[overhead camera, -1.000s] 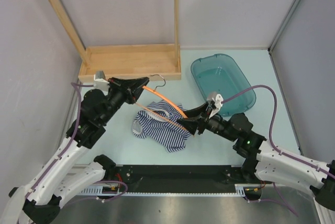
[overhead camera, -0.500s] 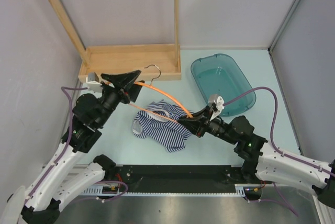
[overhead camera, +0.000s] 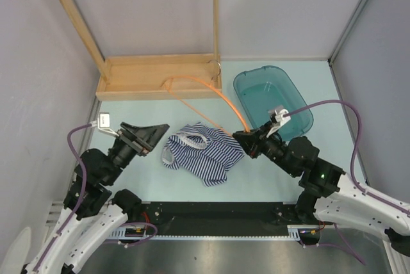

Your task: Remove the tank top from the hanger

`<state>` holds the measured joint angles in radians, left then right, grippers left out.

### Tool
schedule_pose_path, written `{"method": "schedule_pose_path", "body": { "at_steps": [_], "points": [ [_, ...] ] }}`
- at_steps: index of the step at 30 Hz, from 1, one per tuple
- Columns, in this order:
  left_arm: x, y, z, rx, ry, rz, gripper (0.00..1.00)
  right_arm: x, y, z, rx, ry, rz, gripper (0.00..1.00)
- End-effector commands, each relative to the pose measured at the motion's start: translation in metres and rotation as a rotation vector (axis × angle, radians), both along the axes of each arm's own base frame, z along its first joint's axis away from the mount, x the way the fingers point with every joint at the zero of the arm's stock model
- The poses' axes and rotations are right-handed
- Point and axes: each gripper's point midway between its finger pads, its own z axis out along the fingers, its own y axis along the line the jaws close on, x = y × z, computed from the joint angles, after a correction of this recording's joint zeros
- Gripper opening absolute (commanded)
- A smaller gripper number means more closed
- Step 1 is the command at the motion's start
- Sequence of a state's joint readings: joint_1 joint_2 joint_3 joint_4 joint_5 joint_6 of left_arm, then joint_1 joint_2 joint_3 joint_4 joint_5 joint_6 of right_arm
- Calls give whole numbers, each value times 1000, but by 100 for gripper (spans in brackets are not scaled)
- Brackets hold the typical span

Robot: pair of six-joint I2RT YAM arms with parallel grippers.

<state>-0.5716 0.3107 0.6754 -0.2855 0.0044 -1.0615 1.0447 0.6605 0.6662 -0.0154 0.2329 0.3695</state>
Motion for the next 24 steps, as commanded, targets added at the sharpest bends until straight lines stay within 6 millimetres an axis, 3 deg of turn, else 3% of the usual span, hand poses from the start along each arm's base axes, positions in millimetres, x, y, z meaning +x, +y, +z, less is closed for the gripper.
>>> {"method": "schedule_pose_path", "body": {
  "at_steps": [1,2,3,5,6,7,8,9,10,11,12,13,14,15,16,17,18,19,20,21,22,23,24],
  "points": [
    [-14,1,-30,180,-34,-53,99,34,10,59,30,-34,-74,0],
    [-18,0,-28,165,-38,-68,98,44,17,65,13,-39,-73,0],
    [-19,0,-28,154,-42,-74,98,68,22,58,-19,-21,-101,0],
    [-24,-1,-24,137,-59,-90,98,81,37,98,51,-87,-48,0],
    [-27,-2,-22,136,-65,-100,98,105,45,87,19,-68,-64,0],
    [-29,-1,-21,137,-70,-104,98,111,51,122,61,-113,-41,0],
    [-30,0,-23,141,-59,-104,98,118,57,126,55,-116,-19,0],
    [-31,1,-23,140,-57,-102,98,138,69,118,26,-104,-21,0],
    [-34,2,-23,138,-62,-108,98,144,69,147,58,-145,-28,0],
    [-35,2,-23,132,-63,-109,98,154,73,154,61,-155,-33,0],
    [-37,1,-25,128,-63,-120,98,162,76,161,68,-161,-29,0],
    [-37,1,-28,126,-56,-122,99,182,84,148,43,-130,-41,0],
    [-38,0,-33,122,-52,-129,99,187,83,178,82,-174,-47,0],
    [-40,-1,-35,121,-48,-139,99,193,85,184,90,-178,-52,0],
    [-40,-2,-38,121,-40,-144,99,211,92,173,77,-155,-64,0],
    [-39,-3,-44,125,-30,-146,99,215,90,197,111,-184,-77,0],
    [-41,-5,-46,127,-27,-160,98,223,92,203,141,-171,-80,0],
    [-41,-6,-49,131,-21,-167,98,242,96,183,116,-112,-95,0],
    [-40,-7,-50,134,-18,-172,99,245,97,202,157,-127,-96,0],
    [-41,-8,-52,143,-20,-181,98,250,99,204,179,-111,-98,0],
    [-41,-9,-51,147,-23,-184,98,264,107,190,174,-79,-108,0],
    [-41,-9,-51,153,-22,-187,99,265,105,213,213,-105,-123,0],
    [-41,-9,-51,163,-29,-188,98,271,107,209,210,-83,-132,0]
  ]
}}
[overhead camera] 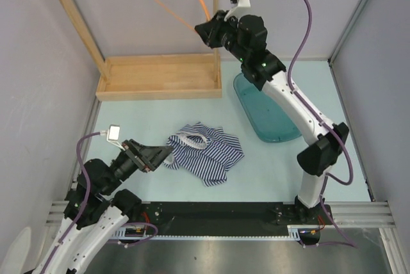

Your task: Remove the tank top from the hanger

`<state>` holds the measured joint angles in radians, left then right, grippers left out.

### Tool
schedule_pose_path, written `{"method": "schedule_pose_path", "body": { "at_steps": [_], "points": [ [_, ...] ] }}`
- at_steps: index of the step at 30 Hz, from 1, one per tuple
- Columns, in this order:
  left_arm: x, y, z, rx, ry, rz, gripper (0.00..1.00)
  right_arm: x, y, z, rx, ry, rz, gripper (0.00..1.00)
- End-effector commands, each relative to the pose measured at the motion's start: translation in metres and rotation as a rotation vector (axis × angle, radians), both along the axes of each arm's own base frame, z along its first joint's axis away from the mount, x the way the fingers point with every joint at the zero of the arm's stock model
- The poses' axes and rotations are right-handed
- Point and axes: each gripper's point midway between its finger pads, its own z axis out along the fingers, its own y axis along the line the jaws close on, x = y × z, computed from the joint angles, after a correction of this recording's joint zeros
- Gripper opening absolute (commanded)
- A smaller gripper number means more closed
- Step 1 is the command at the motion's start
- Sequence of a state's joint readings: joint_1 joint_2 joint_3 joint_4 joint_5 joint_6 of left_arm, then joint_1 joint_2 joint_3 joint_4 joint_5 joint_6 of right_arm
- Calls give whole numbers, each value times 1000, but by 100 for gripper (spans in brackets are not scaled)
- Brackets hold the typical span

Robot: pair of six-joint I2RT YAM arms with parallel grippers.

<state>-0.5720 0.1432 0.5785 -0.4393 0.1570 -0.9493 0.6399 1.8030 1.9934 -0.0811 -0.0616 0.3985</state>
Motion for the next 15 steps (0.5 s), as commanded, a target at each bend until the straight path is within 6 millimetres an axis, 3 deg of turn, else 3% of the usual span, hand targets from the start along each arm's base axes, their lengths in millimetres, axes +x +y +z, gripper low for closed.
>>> {"method": "schedule_pose_path", "body": {
  "at_steps": [1,2,6,9,15],
  "points": [
    [-4,-4,4,26,-32,-40,98,25,7,28,121,23,-33,0],
    [-4,-4,4,33,-32,-40,98,26,5,43,152,9,-44,0],
    [-4,-1,4,59,-38,-31,98,40,11,35,201,72,-73,0],
    [-5,1,5,69,-40,-24,99,43,15,16,189,141,-96,0],
    [-9,7,9,77,-56,-11,99,29,22,-4,135,178,-119,0]
  ]
}}
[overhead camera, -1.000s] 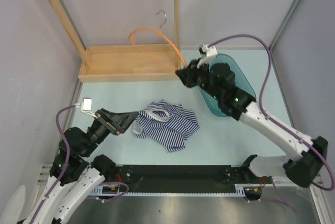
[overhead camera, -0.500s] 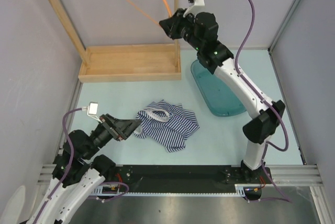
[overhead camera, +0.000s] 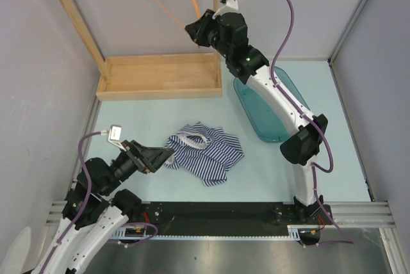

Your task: Remove the tank top from the hanger

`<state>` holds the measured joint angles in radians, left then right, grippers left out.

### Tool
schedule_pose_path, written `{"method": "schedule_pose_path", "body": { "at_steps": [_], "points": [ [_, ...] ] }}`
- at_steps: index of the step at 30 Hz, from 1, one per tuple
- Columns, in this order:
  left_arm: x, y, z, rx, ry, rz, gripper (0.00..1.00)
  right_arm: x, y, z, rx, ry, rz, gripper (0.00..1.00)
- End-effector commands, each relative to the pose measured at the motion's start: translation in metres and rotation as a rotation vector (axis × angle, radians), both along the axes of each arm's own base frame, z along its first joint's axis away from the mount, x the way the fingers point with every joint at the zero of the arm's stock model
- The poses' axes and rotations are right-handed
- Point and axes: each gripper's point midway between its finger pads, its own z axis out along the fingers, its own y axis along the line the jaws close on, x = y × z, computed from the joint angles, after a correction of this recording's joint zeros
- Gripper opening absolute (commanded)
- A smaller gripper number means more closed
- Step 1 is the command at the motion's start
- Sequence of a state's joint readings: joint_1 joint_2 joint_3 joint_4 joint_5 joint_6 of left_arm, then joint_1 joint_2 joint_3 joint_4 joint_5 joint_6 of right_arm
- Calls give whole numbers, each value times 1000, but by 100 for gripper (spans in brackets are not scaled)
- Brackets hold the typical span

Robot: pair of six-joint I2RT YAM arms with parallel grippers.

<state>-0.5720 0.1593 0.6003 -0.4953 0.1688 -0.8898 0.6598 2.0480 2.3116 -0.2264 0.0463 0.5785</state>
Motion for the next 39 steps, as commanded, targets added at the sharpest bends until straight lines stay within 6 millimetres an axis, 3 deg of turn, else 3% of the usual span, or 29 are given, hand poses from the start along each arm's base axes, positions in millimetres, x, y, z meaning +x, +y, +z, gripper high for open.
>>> {"method": "schedule_pose_path", "body": {
  "at_steps": [1,2,3,5,6,7,8,9,10,11,12,13,14,15,16,17,18,20,21,22,23,24,26,27,30,32,36,39],
  "points": [
    [-7,6,20,4,-64,0,98,-15,-7,13,12,7,-41,1],
    [-9,6,22,3,-67,-4,98,-18,-6,10,-12,11,-37,11],
    [-9,7,23,8,-72,-5,99,-21,-3,5,-50,5,-31,37],
    [-12,9,29,7,-85,-3,99,-26,-5,-3,-112,20,-35,62],
    [-13,10,28,15,-85,-3,99,-28,-6,-9,-154,17,-37,79],
    [-14,11,31,15,-92,0,99,-36,-11,-4,-167,10,-47,87],
    [-16,13,32,15,-97,1,99,-40,-10,-22,-207,29,-43,94],
    [-16,14,31,21,-96,7,99,-46,-14,-28,-243,20,-42,100],
    [-17,16,33,20,-101,14,99,-61,-21,-13,-235,-8,-43,100],
    [-18,17,32,26,-100,13,99,-65,-23,-40,-277,14,-38,100],
    [-19,19,33,24,-104,18,99,-74,-26,-44,-286,11,-32,100],
    [-20,20,34,24,-106,21,99,-91,-41,-23,-253,-24,-35,100],
    [-20,21,34,27,-106,26,99,-97,-46,-28,-244,-28,-34,100],
    [-21,22,35,23,-111,27,99,-103,-51,-64,-290,20,-23,99],
    [-22,23,34,22,-110,31,99,-112,-59,-72,-286,31,-18,100],
    [-22,23,33,22,-107,31,99,-127,-73,-56,-240,0,-25,100],
    [-24,24,33,17,-109,32,99,-135,-80,-97,-274,61,-20,100],
    [-23,25,30,19,-102,38,99,-157,-90,-94,-199,60,3,100],
    [-24,25,30,19,-102,37,99,-164,-92,-111,-203,83,20,100],
    [-23,25,27,22,-97,37,99,-175,-92,-142,-225,131,50,100],
    [-24,24,27,22,-96,30,99,-188,-92,-149,-201,156,72,100],
    [-23,23,27,26,-90,30,99,-198,-92,-178,-225,208,87,100],
    [-23,22,26,26,-85,24,99,-225,-86,-200,-226,255,131,100],
    [-23,21,26,27,-80,19,99,-235,-88,-226,-257,285,131,100],
    [-23,20,23,27,-72,16,98,-268,-78,-256,-300,301,161,100],
    [-22,20,20,22,-68,19,98,-286,-81,-294,-382,333,151,100],
    [-21,19,12,21,-48,20,98,-295,-90,-341,-590,278,105,100],
    [-20,17,11,15,-39,14,98,-293,-82,-353,-740,175,108,100]
  ]
}}
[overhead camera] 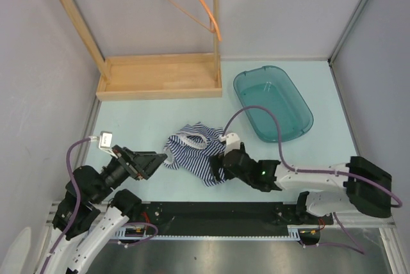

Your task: Remove the tank top from the hanger

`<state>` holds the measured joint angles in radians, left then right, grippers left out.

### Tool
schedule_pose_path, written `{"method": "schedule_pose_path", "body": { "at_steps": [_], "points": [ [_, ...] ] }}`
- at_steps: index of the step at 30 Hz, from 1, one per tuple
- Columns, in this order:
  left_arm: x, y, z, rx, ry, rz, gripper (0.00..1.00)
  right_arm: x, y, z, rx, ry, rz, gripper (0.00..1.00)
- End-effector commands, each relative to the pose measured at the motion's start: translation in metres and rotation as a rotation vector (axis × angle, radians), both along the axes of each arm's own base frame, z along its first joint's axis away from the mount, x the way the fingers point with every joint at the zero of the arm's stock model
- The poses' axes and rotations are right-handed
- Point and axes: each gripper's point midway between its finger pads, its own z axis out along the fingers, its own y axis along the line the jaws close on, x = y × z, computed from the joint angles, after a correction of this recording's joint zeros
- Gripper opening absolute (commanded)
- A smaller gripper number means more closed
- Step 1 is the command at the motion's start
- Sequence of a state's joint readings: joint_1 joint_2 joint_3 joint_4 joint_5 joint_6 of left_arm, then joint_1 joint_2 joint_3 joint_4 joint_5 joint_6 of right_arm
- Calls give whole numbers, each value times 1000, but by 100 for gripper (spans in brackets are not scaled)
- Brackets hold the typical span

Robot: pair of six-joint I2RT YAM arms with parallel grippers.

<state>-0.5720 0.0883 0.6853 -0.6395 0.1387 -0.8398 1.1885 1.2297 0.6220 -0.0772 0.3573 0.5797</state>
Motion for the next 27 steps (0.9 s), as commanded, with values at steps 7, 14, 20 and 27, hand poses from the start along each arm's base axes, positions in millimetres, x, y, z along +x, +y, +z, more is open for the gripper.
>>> {"method": "schedule_pose_path", "body": {
  "at_steps": [7,14,20,27],
  "points": [
    [-4,-1,7,-25,-3,-16,98,20,65,0,-267,-391,317,100],
    [-8,2,12,-32,-8,-8,97,35,107,5,-310,-492,507,100],
    [-9,3,15,-30,-11,-10,97,75,120,-4,-315,-469,564,100],
    [-8,3,15,-20,-9,-10,97,108,133,-24,-279,-396,599,100]
  ]
}}
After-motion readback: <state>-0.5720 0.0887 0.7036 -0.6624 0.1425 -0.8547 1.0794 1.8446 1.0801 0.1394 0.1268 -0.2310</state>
